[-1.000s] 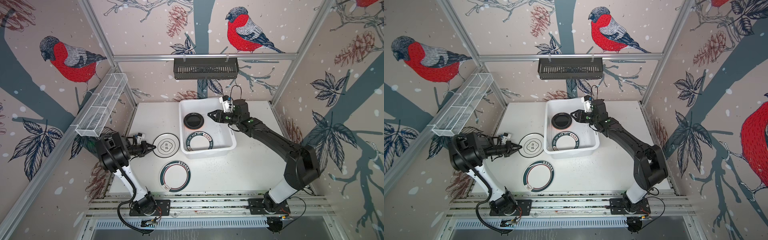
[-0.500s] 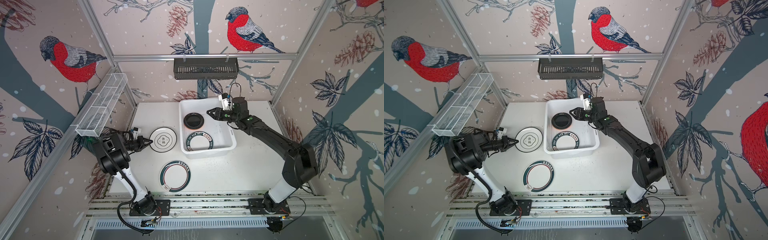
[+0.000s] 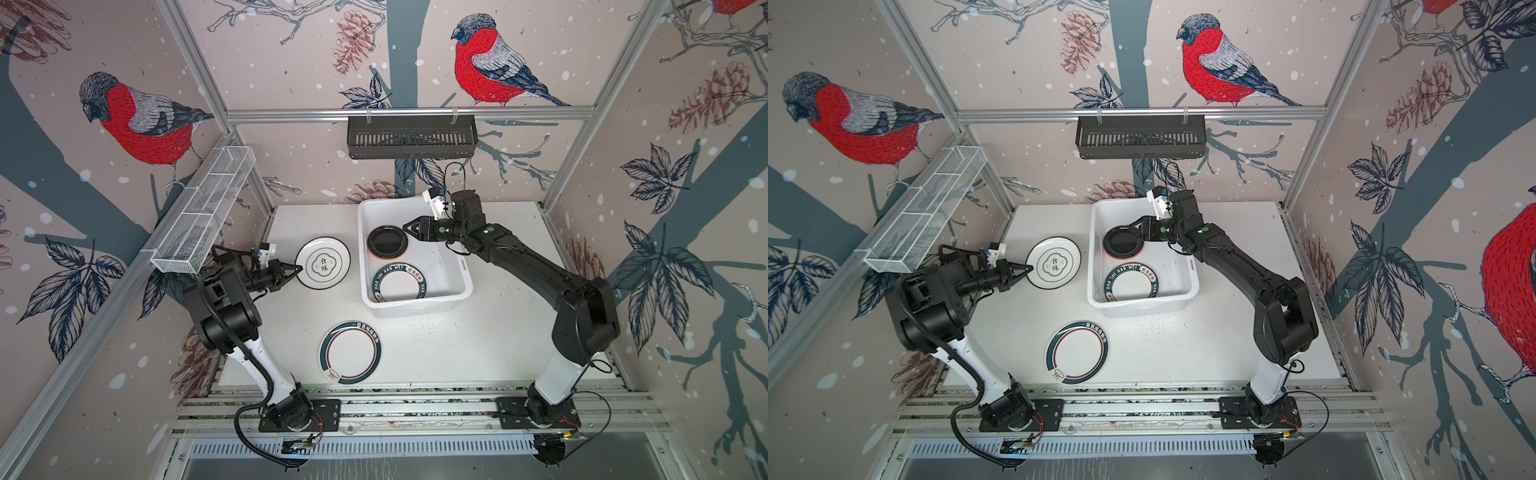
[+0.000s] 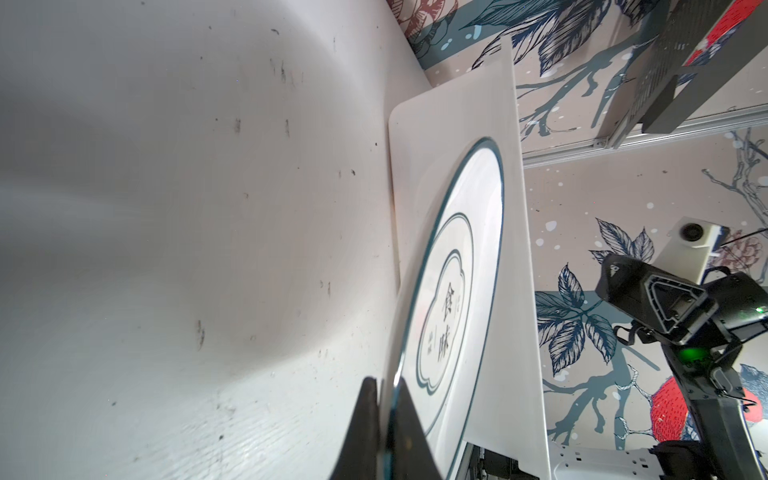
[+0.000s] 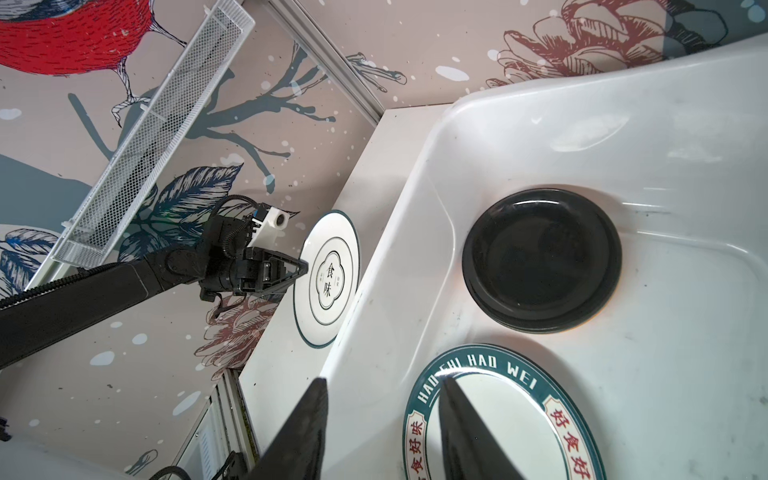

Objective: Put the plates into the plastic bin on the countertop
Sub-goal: 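Lift the white plate upright with the left gripper while the right gripper approaches it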

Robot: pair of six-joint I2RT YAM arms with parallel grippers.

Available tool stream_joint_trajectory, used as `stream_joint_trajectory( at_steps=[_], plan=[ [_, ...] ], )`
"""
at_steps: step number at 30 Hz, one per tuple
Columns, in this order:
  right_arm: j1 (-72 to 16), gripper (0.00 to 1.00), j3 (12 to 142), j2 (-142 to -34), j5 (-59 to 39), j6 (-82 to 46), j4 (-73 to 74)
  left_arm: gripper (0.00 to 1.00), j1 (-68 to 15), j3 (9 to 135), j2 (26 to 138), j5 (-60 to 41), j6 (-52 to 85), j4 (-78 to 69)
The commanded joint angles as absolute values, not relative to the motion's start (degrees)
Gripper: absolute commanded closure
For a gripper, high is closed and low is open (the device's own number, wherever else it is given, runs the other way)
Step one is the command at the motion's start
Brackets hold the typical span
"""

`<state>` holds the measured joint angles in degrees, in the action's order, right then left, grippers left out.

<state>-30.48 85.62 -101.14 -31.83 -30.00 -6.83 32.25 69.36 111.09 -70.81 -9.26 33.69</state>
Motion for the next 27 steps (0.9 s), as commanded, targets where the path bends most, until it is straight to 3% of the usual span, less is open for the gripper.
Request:
stream_joint_trajectory(
  at_steps=[1,13,23,27],
  plan=[
    [-31.3,0.54,86.8,-102.1,-32.7,-28.8,-7.8,1.00,32.4,70.1,111.7,-77.0,-9.4,35.7],
    [-36.2,0.55,94.8,-107.7,-29.9,-26.1,-13.4,1.00,29.8,73.5,112.9,-82.0,-16.2,44.1],
    [-40.0,0.55,100.7,-113.3,-28.2,-26.8,-14.6,1.00,27.4,84.6,119.9,-86.6,-49.0,78.1],
    [-41.2,0.55,103.3,-114.9,-27.7,-26.9,-14.7,1.00,27.4,84.3,119.5,-87.4,-52.4,79.5]
  ],
)
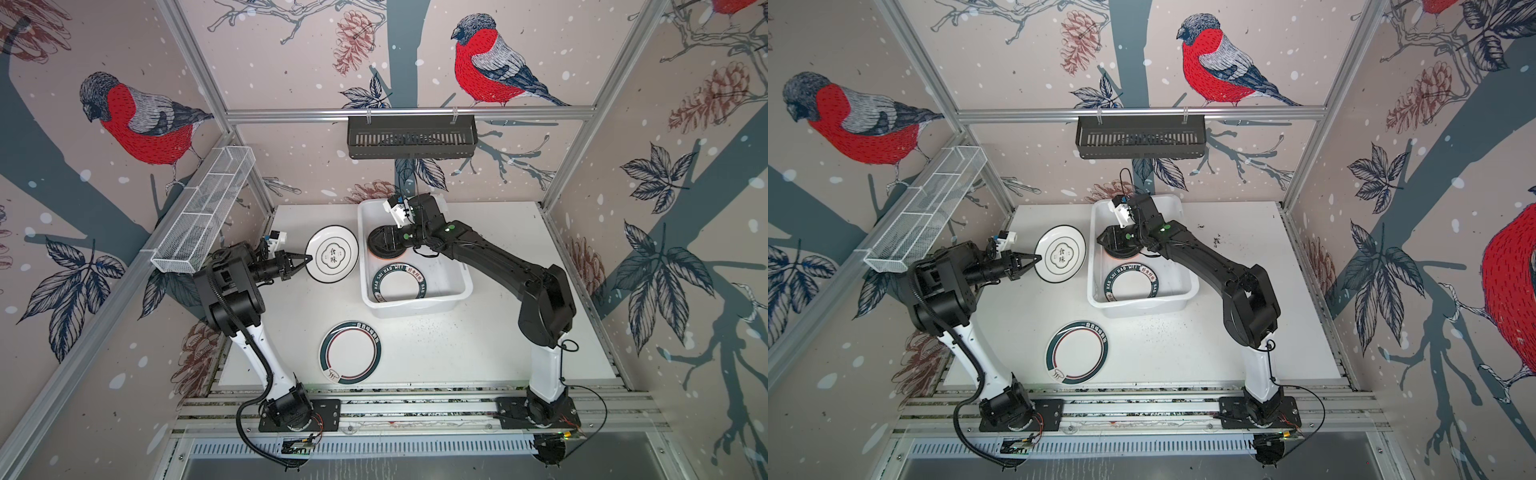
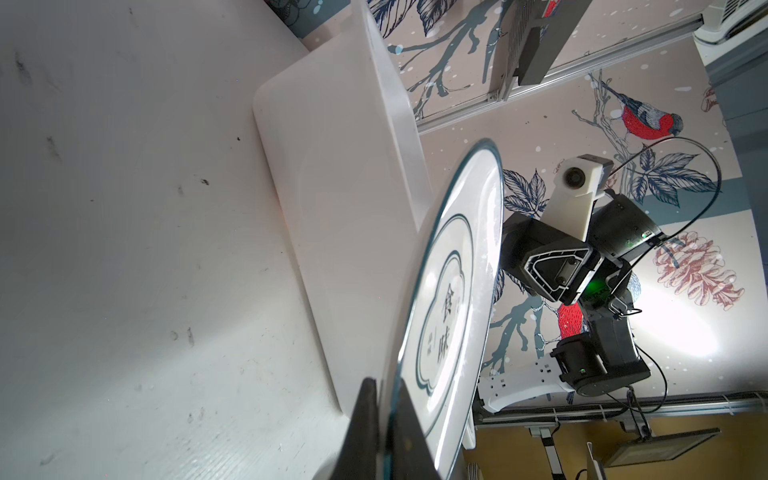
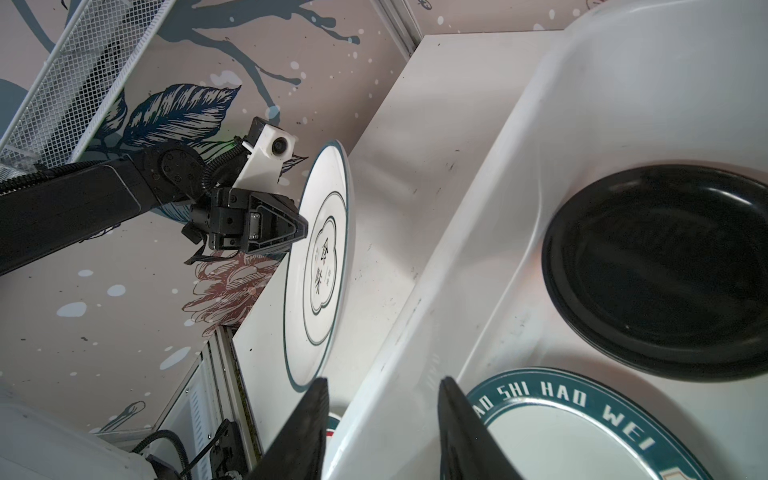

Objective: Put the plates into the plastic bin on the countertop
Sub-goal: 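Lift the white plate upright with the left gripper while the right gripper approaches it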

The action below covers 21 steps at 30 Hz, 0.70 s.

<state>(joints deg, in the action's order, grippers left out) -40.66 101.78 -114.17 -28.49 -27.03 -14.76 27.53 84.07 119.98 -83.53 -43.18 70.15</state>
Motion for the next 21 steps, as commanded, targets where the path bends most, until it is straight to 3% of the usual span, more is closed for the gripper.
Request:
stream_joint_trajectory(
  at_steps=[1,11,21],
  plan=[
    [-41.3,0.55,104.2,-115.7,-27.9,-27.0,-15.0,1.00,27.3,84.1,119.3,-87.2,-52.3,79.5],
    [-43.3,0.55,108.6,-119.4,-28.2,-26.9,-16.0,1.00,27.2,83.1,117.2,-87.2,-53.0,79.5],
    [-44.0,0.55,104.2,-115.2,-26.9,-28.1,-12.3,1.00,26.8,83.0,117.5,-87.5,-53.3,79.5]
  ],
)
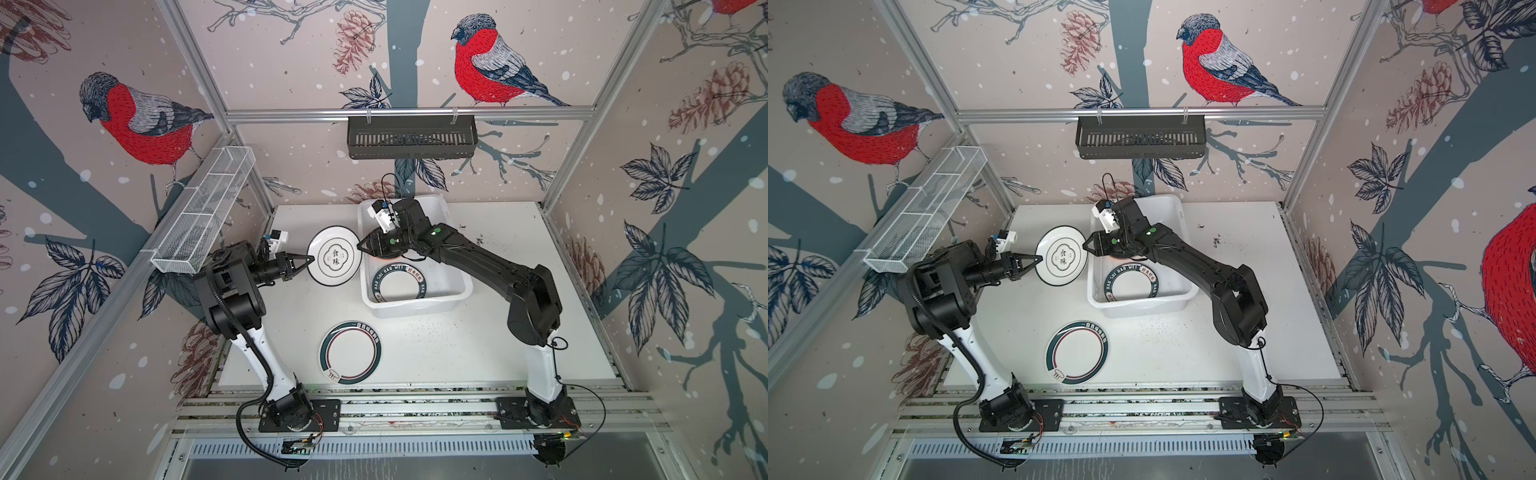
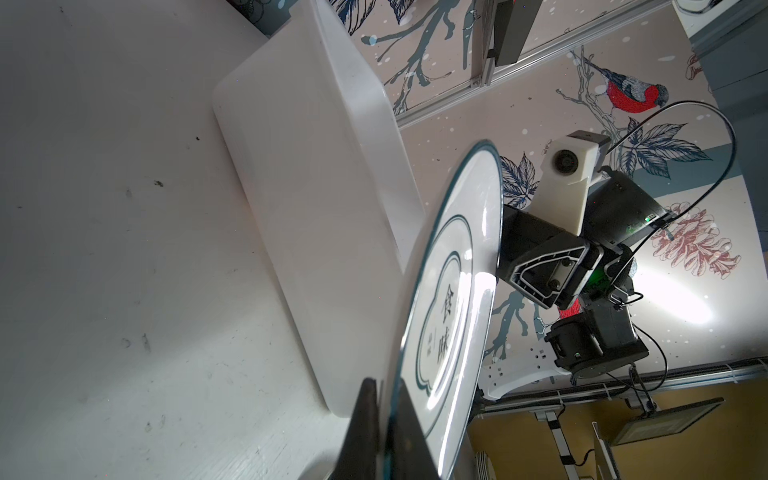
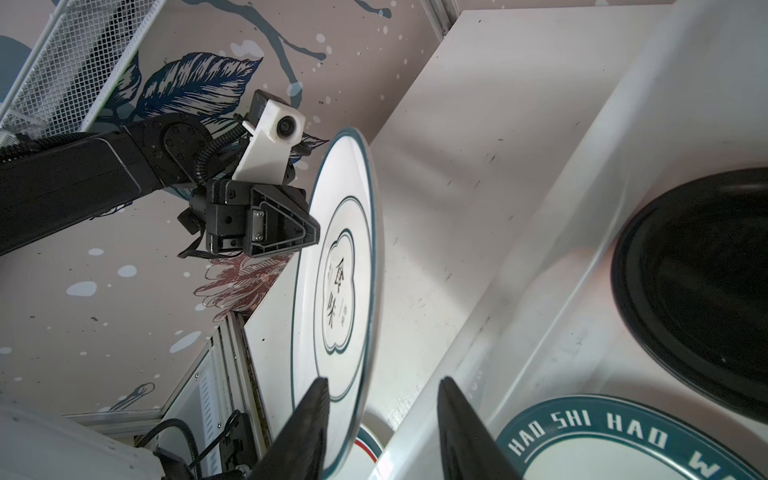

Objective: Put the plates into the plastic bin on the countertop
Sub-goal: 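Lift the white plate upright with the left gripper while the right gripper approaches it, then close the right gripper on the white plate's rim opposite the left gripper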

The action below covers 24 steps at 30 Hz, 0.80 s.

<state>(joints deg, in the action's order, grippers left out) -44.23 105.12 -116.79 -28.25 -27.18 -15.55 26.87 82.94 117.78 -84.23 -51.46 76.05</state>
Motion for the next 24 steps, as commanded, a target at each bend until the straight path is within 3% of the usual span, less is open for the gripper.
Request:
stream_joint_trajectory(
  at_steps=[1,10,24],
  plan=[
    [-44.0,0.55,103.9,-114.9,-27.0,-28.3,-12.0,1.00,26.8,83.1,117.4,-87.5,-53.3,79.5],
    [-44.0,0.59,106.7,-118.7,-29.7,-29.0,-12.9,1.00,26.3,83.0,117.2,-88.0,-53.1,79.5],
    [-43.9,0.75,109.3,-121.6,-31.8,-30.2,-12.0,1.00,25.9,83.0,116.8,-87.9,-53.5,79.6]
  ],
)
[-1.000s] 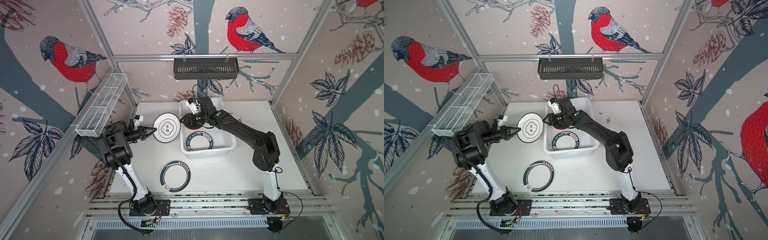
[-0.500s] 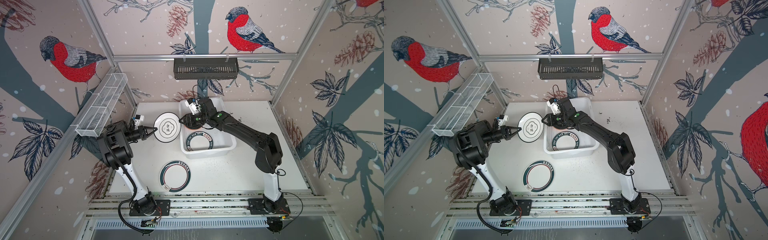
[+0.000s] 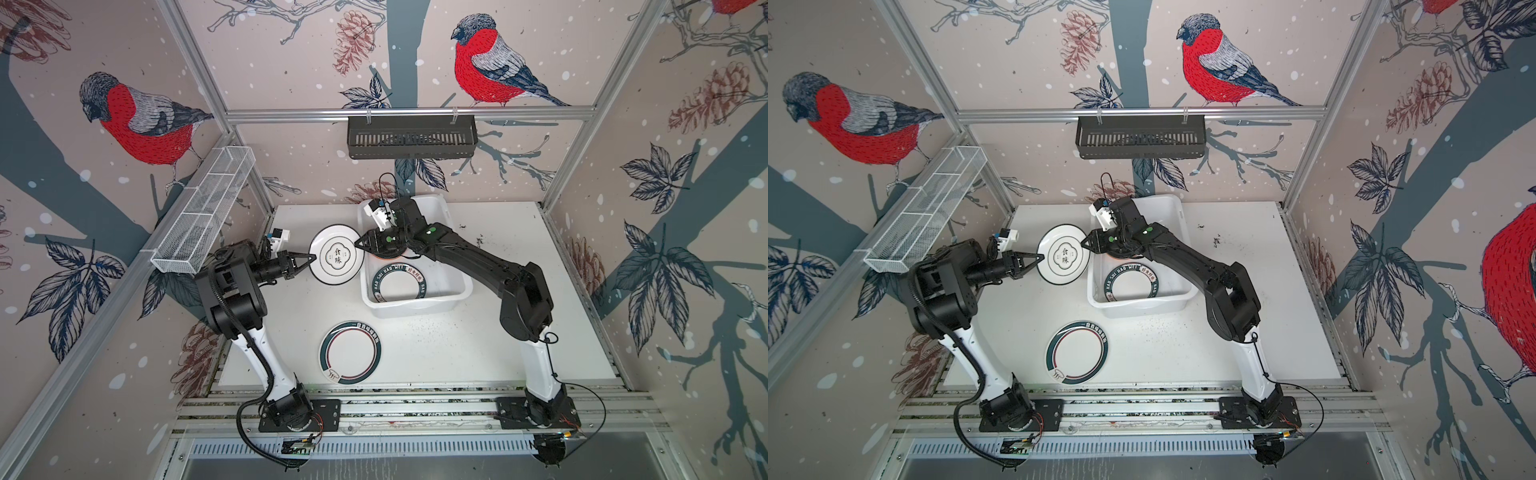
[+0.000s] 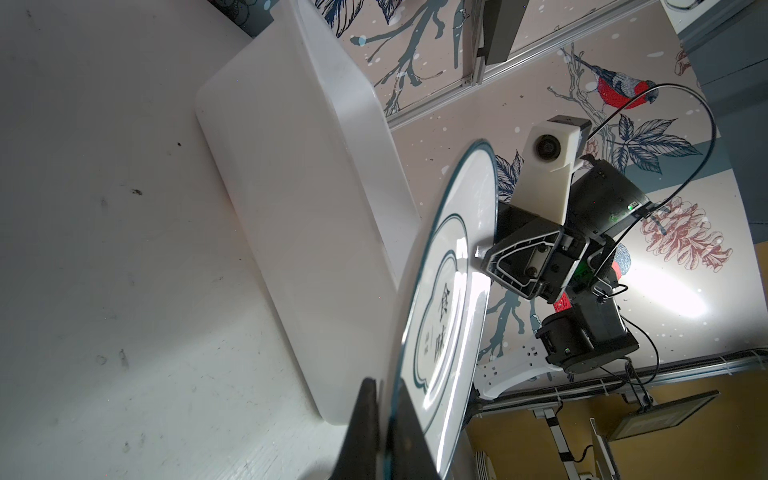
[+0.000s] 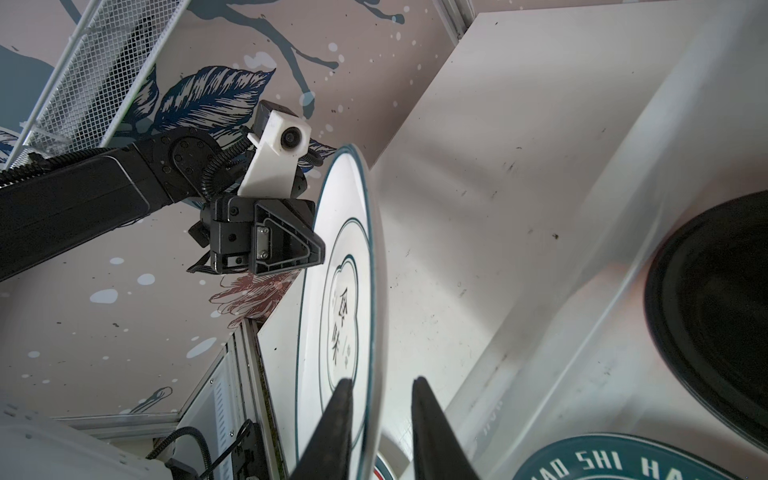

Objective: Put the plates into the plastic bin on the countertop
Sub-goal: 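Close the right gripper on the white plate's rim opposite the left gripper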

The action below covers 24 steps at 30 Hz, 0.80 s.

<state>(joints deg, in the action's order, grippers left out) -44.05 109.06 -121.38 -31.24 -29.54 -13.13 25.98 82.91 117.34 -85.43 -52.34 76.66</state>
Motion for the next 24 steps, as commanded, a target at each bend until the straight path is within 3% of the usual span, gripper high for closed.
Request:
stream_joint_trajectory(
  at_steps=[1,15,24],
  plan=[
    [-43.8,0.76,109.4,-121.7,-32.3,-30.4,-11.7,1.00,25.8,83.0,116.7,-87.8,-53.7,79.5],
    [-43.5,0.84,109.2,-122.7,-33.9,-32.3,-10.2,1.00,25.7,83.2,114.5,-87.6,-54.4,79.5],
    [-43.4,0.96,108.6,-122.7,-35.1,-33.3,-8.8,1.00,25.6,83.0,113.3,-87.6,-54.6,79.5]
  ],
)
